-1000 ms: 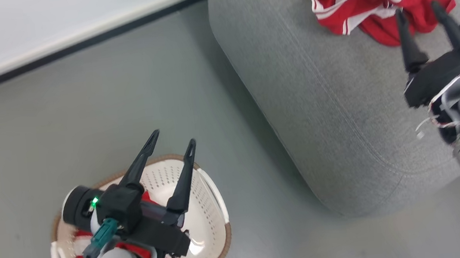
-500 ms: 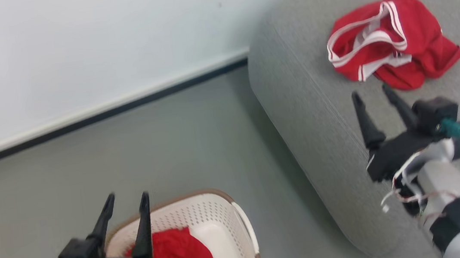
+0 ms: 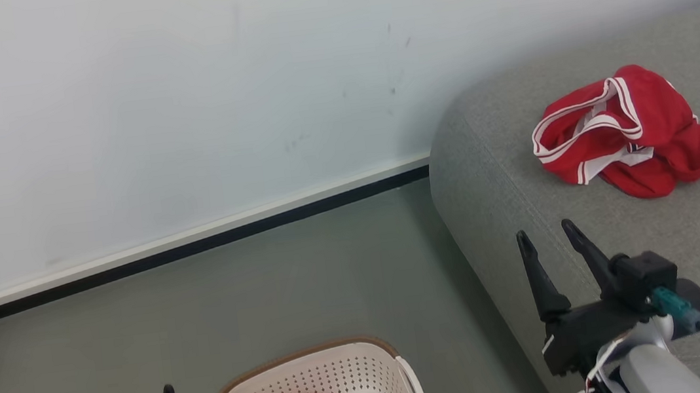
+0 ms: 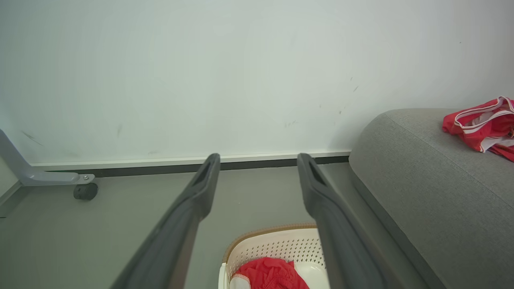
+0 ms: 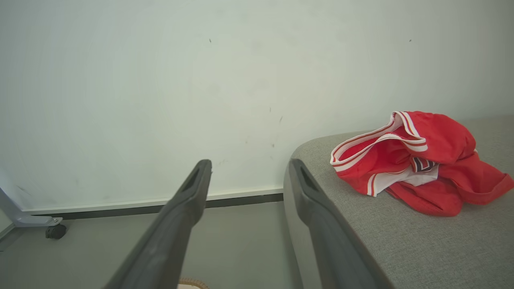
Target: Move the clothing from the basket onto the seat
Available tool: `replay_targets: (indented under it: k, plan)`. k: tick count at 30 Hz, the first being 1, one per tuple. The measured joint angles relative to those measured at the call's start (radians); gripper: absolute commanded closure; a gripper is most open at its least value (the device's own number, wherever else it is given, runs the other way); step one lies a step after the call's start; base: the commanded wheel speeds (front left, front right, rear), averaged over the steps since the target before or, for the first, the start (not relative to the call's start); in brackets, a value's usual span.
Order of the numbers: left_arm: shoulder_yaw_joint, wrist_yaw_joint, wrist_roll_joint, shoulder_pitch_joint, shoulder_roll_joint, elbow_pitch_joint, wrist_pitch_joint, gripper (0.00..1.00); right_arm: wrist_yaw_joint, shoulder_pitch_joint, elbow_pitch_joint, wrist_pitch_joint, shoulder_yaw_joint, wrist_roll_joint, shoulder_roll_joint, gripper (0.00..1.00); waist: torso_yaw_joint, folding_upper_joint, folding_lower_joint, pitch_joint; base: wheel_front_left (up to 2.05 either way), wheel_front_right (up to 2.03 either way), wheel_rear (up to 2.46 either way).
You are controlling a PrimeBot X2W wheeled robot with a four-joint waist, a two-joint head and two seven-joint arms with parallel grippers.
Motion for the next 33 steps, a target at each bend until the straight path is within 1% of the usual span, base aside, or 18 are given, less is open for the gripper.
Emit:
replay_targets:
  k: [3, 6, 12, 16, 21, 23, 25, 33]
  plan:
    - [0.019, 0.009, -0.003, 0.039, -0.005, -0.026, 0.0, 0.0, -0.017, 0.055, -0.063, 0.0, 0.003, -0.004, 0.002, 0.0, 0.013, 0.0, 0.0, -0.018, 0.0, 0.0, 0.0]
    - [0.04, 0.02, -0.005, 0.079, -0.013, -0.055, 0.0, 0.0, -0.026, 0.1, -0.124, 0.0, 0.006, -0.011, 0.008, 0.0, 0.021, 0.0, 0.0, -0.029, 0.0, 0.0, 0.0]
    - [0.065, 0.024, -0.004, 0.124, -0.039, -0.109, 0.0, 0.0, -0.056, 0.196, -0.232, 0.0, -0.005, -0.013, 0.008, 0.0, 0.036, 0.0001, 0.0001, -0.035, 0.0, 0.0, 0.0]
    - [0.09, 0.031, 0.005, 0.162, -0.044, -0.143, 0.0, 0.0, -0.069, 0.249, -0.296, 0.0, -0.016, -0.014, 0.006, 0.0, 0.046, 0.0001, 0.0001, -0.033, 0.0, 0.0, 0.0]
    - [0.107, 0.032, 0.015, 0.178, -0.051, -0.173, 0.0, 0.0, -0.077, 0.285, -0.337, 0.0, -0.026, -0.021, 0.001, 0.0, 0.05, 0.0001, 0.0002, -0.028, 0.0, 0.0, 0.0]
    - [0.115, 0.04, 0.017, 0.179, -0.055, -0.18, 0.0, 0.0, -0.078, 0.291, -0.354, 0.0, -0.031, -0.022, -0.002, 0.0, 0.051, 0.0001, 0.0003, -0.025, 0.0, 0.0, 0.0]
    - [0.117, 0.04, 0.027, 0.18, -0.058, -0.186, 0.0, 0.0, -0.086, 0.3, -0.363, 0.0, -0.033, -0.024, -0.004, 0.0, 0.05, 0.0001, 0.0002, -0.023, 0.0, 0.0, 0.0]
    - [0.12, 0.04, 0.043, 0.196, -0.07, -0.207, 0.0, 0.0, -0.088, 0.31, -0.394, 0.0, -0.035, -0.038, -0.005, 0.0, 0.049, 0.0001, 0.0003, -0.014, 0.0, 0.0, 0.0]
